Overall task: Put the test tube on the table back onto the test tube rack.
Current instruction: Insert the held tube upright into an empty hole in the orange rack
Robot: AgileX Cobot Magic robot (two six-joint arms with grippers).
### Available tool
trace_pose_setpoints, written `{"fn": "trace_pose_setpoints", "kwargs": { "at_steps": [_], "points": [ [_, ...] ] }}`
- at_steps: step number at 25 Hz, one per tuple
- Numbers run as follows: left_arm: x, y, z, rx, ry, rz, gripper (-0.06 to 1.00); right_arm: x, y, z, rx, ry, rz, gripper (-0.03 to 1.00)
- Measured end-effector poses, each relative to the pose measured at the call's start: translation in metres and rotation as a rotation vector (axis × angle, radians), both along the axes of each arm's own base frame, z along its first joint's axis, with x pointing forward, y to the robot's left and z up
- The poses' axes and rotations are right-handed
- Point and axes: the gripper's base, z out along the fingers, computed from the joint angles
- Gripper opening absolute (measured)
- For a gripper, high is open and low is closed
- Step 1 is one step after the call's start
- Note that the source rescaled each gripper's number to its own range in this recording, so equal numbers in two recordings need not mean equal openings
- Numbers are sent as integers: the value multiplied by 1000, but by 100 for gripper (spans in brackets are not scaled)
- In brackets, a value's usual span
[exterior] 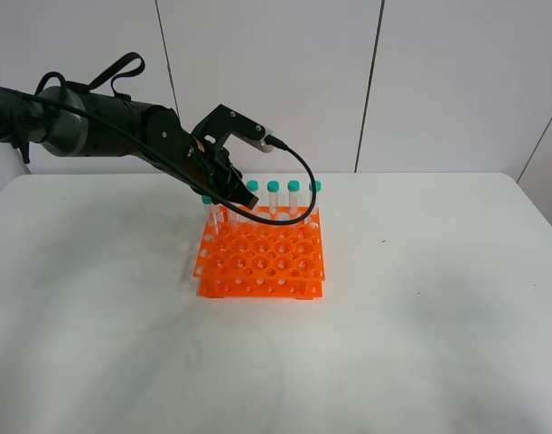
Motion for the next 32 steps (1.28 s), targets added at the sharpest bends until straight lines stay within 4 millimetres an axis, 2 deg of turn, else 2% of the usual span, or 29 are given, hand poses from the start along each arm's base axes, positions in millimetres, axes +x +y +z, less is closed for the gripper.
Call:
{"fn": "trace_pose_setpoints", "kwargs": {
  "at_steps": [32],
  "points": [
    [0,0,0,0,0,0,0,0,0,0,0,0,0,100]
  ]
}}
